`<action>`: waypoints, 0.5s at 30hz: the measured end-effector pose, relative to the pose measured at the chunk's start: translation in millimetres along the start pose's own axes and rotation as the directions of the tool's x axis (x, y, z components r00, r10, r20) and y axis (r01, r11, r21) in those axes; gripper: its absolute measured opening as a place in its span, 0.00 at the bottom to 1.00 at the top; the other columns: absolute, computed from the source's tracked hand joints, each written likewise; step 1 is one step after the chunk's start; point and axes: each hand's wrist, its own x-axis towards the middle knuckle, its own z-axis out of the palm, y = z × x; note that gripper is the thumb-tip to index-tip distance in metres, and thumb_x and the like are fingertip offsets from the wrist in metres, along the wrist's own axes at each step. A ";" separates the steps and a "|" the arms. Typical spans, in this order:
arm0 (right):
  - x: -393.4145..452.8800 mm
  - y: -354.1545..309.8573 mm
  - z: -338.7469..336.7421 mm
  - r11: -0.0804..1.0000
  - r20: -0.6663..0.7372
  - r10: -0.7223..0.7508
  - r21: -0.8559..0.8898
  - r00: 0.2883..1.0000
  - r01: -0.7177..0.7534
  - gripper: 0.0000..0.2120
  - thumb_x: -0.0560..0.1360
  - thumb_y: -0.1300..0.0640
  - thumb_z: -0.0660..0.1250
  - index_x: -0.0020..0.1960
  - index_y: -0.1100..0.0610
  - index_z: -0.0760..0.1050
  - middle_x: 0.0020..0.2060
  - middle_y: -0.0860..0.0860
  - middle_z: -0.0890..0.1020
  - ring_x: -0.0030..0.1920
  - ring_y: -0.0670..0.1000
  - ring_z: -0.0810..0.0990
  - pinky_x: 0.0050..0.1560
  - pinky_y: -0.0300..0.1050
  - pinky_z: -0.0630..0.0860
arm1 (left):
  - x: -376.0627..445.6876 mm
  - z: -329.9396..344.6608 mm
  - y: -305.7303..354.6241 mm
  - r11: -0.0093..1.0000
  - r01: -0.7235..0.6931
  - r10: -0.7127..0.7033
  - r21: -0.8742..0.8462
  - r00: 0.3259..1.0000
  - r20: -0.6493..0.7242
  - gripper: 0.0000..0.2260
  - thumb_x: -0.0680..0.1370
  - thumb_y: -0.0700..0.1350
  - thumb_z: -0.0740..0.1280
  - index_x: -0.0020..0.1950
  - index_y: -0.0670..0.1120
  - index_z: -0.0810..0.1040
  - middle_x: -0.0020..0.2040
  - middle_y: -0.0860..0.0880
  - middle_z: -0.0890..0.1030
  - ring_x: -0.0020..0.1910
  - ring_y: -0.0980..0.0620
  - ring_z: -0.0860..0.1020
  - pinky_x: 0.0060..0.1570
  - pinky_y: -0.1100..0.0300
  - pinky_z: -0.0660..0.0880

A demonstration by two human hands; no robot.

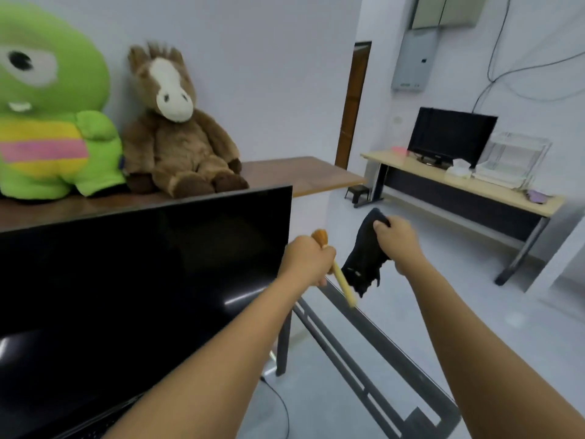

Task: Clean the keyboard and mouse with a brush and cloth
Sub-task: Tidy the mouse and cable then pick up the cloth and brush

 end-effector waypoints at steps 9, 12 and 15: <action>85.9 -133.3 0.1 0.949 0.060 -0.249 0.216 0.967 0.231 0.11 0.81 0.53 0.57 0.54 0.59 0.75 0.44 0.55 0.78 0.40 0.50 0.76 0.37 0.45 0.72 | 98.5 -95.4 87.2 0.997 -0.032 0.014 -0.065 0.966 -0.259 0.12 0.79 0.46 0.62 0.43 0.39 0.79 0.35 0.44 0.83 0.26 0.50 0.80 0.27 0.61 0.75; 108.4 -167.5 15.8 0.911 0.111 -0.368 0.239 0.923 0.335 0.11 0.81 0.54 0.58 0.55 0.59 0.75 0.48 0.56 0.80 0.45 0.53 0.79 0.48 0.52 0.77 | 133.9 -125.1 94.9 0.999 0.000 -0.013 -0.037 0.943 -0.333 0.13 0.79 0.46 0.62 0.42 0.39 0.78 0.37 0.42 0.83 0.29 0.47 0.80 0.28 0.59 0.75; 128.7 -189.4 41.0 0.881 0.162 -0.449 0.246 0.879 0.404 0.13 0.81 0.54 0.58 0.55 0.61 0.76 0.49 0.59 0.81 0.49 0.58 0.80 0.53 0.58 0.78 | 164.1 -145.7 89.1 0.997 0.075 -0.069 -0.002 0.913 -0.403 0.13 0.80 0.46 0.61 0.45 0.38 0.78 0.36 0.42 0.82 0.27 0.48 0.79 0.27 0.60 0.76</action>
